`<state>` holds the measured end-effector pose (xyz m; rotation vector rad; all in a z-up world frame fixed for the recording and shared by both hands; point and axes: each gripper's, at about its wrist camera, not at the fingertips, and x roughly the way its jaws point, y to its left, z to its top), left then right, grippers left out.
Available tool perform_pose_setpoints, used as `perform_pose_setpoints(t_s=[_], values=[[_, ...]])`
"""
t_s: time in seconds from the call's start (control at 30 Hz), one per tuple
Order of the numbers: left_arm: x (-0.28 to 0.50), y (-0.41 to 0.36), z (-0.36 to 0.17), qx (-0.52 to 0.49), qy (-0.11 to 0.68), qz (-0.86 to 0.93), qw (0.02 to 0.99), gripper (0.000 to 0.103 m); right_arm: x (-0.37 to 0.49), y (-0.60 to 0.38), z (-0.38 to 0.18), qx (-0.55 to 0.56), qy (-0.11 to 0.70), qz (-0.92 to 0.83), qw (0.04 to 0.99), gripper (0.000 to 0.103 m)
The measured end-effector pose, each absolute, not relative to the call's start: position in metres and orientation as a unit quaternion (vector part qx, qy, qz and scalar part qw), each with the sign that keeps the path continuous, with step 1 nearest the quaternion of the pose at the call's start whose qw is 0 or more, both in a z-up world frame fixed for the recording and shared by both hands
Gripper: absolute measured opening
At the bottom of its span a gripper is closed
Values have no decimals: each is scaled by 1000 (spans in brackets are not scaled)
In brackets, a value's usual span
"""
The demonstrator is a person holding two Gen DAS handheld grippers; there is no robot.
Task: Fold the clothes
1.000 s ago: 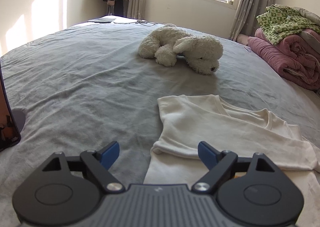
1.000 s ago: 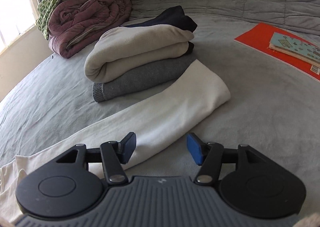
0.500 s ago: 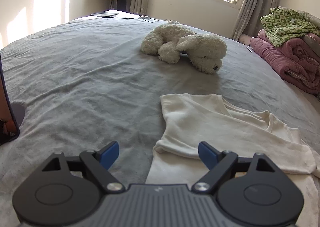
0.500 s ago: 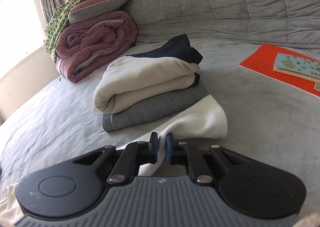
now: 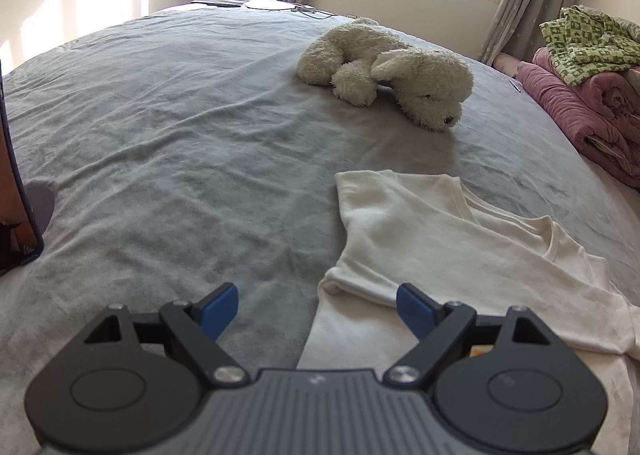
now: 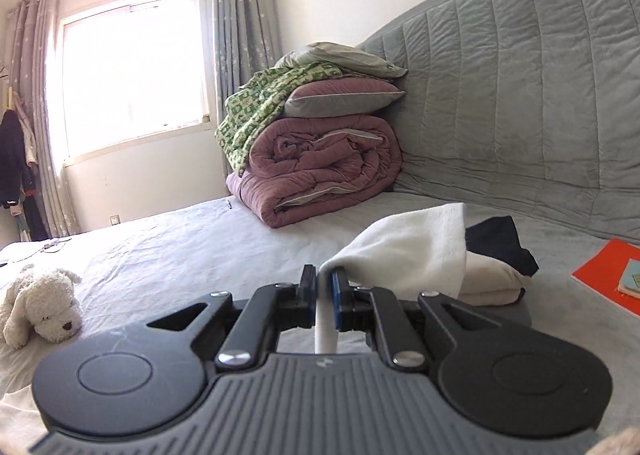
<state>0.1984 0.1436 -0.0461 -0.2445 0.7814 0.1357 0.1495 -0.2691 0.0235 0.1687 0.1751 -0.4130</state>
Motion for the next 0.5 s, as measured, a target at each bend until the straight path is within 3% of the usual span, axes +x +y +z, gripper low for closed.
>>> perform_pose_setpoints(t_s=[0.3, 0.5], values=[[202, 159, -43, -159, 385, 70, 906, 87, 170, -176, 67, -33, 49, -121, 991, 8], [203, 173, -41, -178, 383, 79, 903, 87, 186, -113, 56, -102, 57, -51, 992, 6]])
